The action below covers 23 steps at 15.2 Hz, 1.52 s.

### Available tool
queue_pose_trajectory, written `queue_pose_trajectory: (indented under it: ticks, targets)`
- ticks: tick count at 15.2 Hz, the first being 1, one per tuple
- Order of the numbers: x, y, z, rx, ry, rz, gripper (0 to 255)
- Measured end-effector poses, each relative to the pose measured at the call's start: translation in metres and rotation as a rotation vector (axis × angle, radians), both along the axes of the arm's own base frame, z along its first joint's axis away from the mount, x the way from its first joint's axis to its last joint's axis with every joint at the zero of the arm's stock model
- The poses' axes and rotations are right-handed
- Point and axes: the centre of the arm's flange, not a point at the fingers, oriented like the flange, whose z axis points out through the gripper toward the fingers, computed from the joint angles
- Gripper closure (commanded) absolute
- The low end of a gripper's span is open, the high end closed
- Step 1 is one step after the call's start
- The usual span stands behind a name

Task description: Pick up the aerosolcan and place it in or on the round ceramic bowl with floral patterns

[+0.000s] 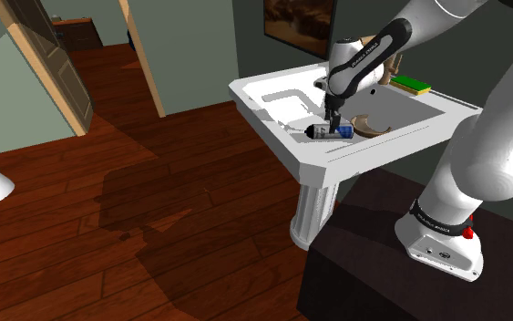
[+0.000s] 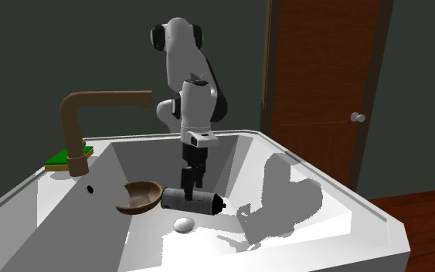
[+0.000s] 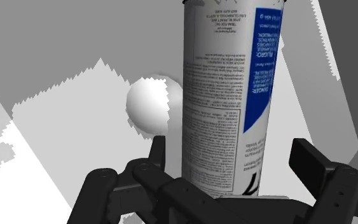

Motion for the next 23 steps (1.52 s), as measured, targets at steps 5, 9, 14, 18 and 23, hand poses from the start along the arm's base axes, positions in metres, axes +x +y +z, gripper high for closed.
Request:
queue_pose_trajectory:
  ticks: [5, 9, 14, 18, 23]
  targets:
    - [0.001, -0.002, -0.024, -0.001, 0.0, 0.002, 0]
    - [0.002, -0.002, -0.026, -0.001, 0.0, 0.001, 0]
    - [0.002, -0.002, -0.026, -0.001, 0.0, 0.002, 255]
    - [0.002, -0.002, -0.026, -0.001, 0.0, 0.002, 255]
    - [0.003, -0.002, -0.02, -0.001, 0.0, 0.002, 255]
